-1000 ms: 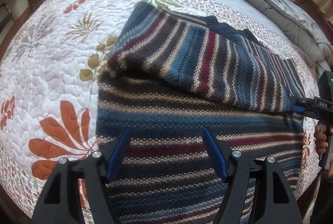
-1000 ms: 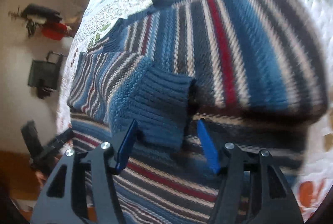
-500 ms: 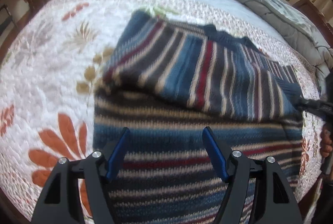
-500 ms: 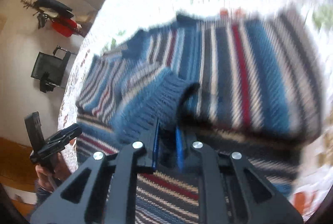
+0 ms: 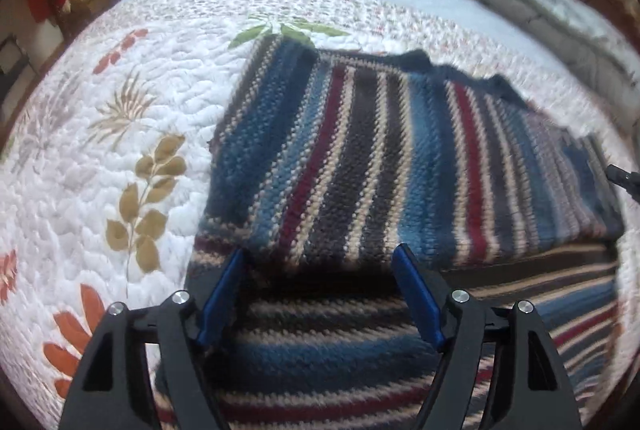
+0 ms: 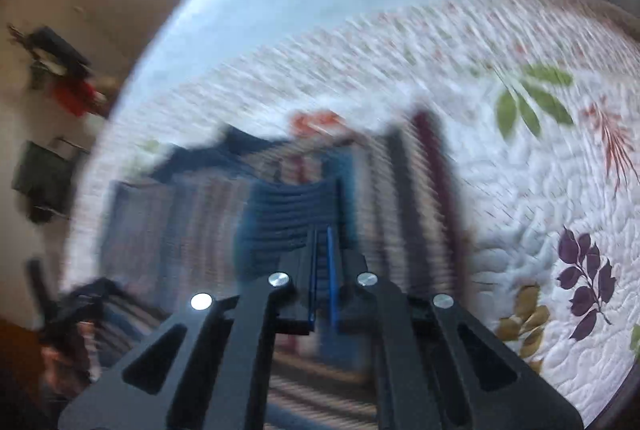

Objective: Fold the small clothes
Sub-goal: 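Pinch the folded cuff with the right gripper and straighten it, then release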

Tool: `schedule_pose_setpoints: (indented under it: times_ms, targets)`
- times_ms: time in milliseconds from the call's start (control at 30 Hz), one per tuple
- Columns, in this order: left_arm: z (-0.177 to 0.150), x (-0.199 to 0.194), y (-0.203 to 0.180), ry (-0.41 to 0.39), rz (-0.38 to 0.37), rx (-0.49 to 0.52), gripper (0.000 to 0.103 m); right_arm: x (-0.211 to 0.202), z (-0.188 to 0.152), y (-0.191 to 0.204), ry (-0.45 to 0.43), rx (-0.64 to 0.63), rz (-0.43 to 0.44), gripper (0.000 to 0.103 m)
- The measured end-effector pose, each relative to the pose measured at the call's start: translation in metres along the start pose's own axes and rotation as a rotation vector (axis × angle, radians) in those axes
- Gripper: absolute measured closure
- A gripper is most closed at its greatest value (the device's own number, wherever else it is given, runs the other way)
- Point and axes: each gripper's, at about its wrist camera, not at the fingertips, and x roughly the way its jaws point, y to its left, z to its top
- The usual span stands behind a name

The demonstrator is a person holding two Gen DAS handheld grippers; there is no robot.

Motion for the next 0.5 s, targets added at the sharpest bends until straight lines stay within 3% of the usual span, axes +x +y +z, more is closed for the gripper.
schedule_pose_setpoints:
  times_ms: [33, 167, 300, 367, 500]
  targets:
    - [0.002, 0.000, -0.002, 0.003, 0.007, 0.011, 0.026, 0.005, 0.000, -0.005, 0.009, 0.010, -0.008, 0.095]
    - [0.014, -0.010, -0.005, -0.034, -0.012, 0.017, 0.026, 0.001, -0.001, -0.011, -0.005, 0.023, 0.023, 0.094]
    - [0.036, -0.007, -0.015, -0.065, 0.021, 0.045, 0.026, -0.004, -0.002, 0.016, -0.008, -0.064, 0.046, 0.094]
    - [0.047, 0.000, -0.019, -0.072, -0.003, 0.050, 0.026, 0.004, -0.001, 0.033, 0.029, -0.113, 0.030, 0.091]
    - [0.057, 0.038, -0.017, 0.032, -0.016, 0.026, 0.026, 0.031, -0.004, 0.034, 0.115, -0.123, -0.033, 0.092]
